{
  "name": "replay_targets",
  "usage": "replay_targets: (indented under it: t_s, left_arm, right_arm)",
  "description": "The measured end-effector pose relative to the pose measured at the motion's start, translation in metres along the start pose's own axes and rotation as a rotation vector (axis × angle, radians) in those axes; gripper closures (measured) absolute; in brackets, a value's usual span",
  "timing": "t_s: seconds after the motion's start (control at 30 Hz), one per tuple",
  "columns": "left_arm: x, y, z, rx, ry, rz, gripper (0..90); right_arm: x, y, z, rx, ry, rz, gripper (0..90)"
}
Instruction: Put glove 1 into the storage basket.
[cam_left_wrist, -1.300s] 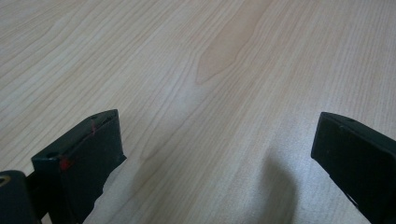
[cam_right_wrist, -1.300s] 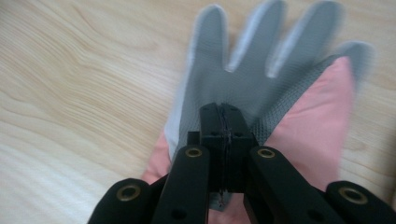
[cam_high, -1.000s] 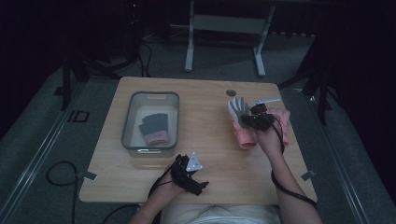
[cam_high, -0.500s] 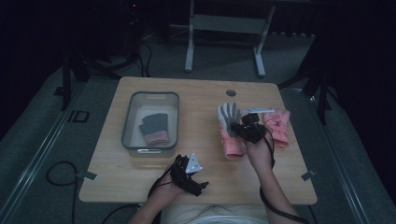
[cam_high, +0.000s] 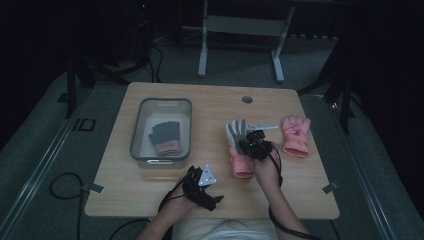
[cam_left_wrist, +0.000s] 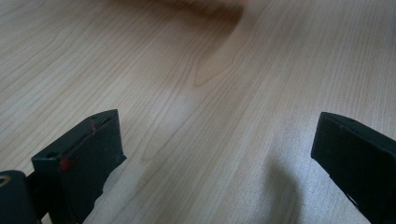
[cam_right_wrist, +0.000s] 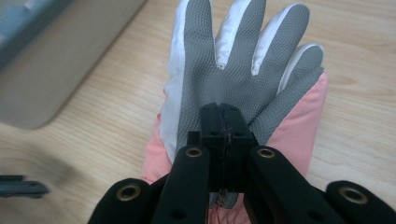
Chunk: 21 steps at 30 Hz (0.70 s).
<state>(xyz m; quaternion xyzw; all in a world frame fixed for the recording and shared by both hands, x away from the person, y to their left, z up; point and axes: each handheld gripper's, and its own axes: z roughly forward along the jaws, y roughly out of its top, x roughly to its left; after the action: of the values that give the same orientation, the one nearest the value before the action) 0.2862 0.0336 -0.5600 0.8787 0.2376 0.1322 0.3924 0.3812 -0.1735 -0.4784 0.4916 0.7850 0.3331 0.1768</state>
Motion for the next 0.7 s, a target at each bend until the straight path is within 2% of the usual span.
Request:
replay_targets:
  t_s: [0.13, 0.33, 0.37, 0.47, 0.57, 0.7]
  left_arm:
    - [0.0, 0.0, 0.0, 0.007, 0.001, 0.007, 1.8]
    - [0.001, -0.001, 0.0, 0.004, -0.002, 0.003, 1.8]
    - [0.0, -0.001, 0.0, 0.007, -0.002, 0.008, 1.8]
    - [0.0, -0.001, 0.0, 0.01, -0.003, 0.012, 1.8]
    - [0.0, -0.001, 0.001, 0.009, -0.023, 0.018, 1.8]
    - [0.0, -0.001, 0.001, 0.009, -0.02, 0.023, 1.8]
  right_arm:
    - [0.002, -0.007, 0.024, 0.04, 0.018, 0.013, 89.1]
    - [0.008, -0.011, 0.043, 0.079, 0.035, 0.007, 88.6]
    - [0.009, -0.014, 0.05, 0.096, 0.041, 0.0, 88.4]
    - [0.009, -0.018, 0.054, 0.098, 0.046, -0.019, 87.9]
    - [0.005, -0.018, 0.055, 0.098, 0.069, -0.027, 87.2]
    - [0.003, -0.018, 0.052, 0.089, 0.084, -0.021, 85.8]
